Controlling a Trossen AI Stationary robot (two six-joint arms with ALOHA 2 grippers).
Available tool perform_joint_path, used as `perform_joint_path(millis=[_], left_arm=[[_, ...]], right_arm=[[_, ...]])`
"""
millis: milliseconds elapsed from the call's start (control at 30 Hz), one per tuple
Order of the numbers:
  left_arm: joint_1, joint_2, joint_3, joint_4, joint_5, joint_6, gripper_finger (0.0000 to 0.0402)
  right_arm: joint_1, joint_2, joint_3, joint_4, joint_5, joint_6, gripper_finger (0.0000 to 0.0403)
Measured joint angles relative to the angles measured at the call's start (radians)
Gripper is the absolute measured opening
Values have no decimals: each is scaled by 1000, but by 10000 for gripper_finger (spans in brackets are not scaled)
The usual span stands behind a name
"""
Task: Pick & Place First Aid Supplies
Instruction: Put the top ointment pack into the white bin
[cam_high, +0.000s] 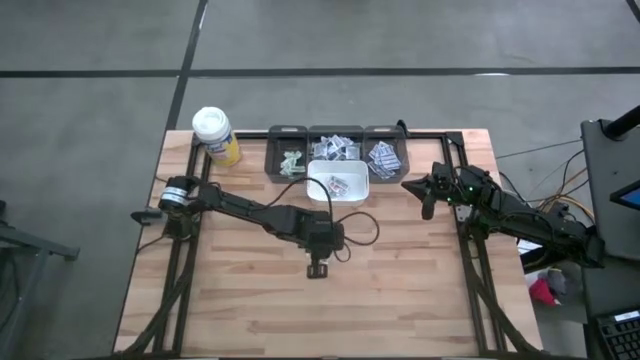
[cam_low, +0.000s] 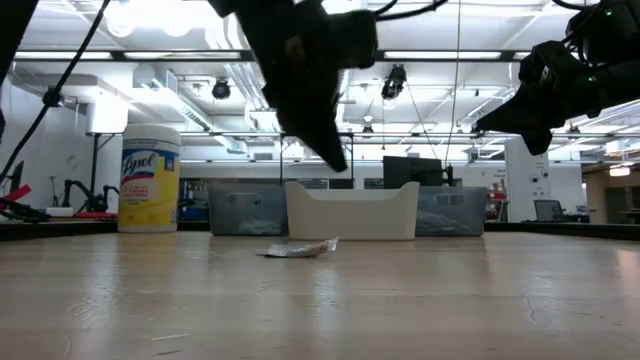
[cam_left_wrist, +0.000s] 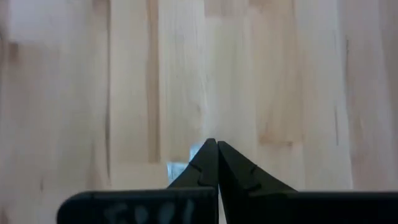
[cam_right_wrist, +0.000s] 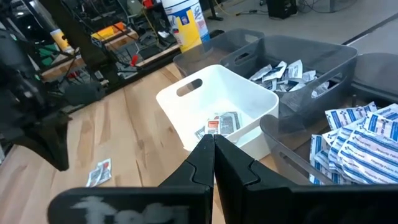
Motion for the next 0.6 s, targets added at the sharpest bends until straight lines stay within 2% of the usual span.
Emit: perform_joint_path(millis=[200, 333, 600], left_arm=[[2, 1, 2, -9, -11, 21, 0], [2, 2, -22, -15, 0, -24, 4], [-9, 2, -61, 3, 81, -87, 52]], right_arm=[[0, -1, 0, 1, 0, 0, 8], [0, -1, 0, 1, 0, 0, 8], [0, -1, 0, 1, 0, -4, 8]])
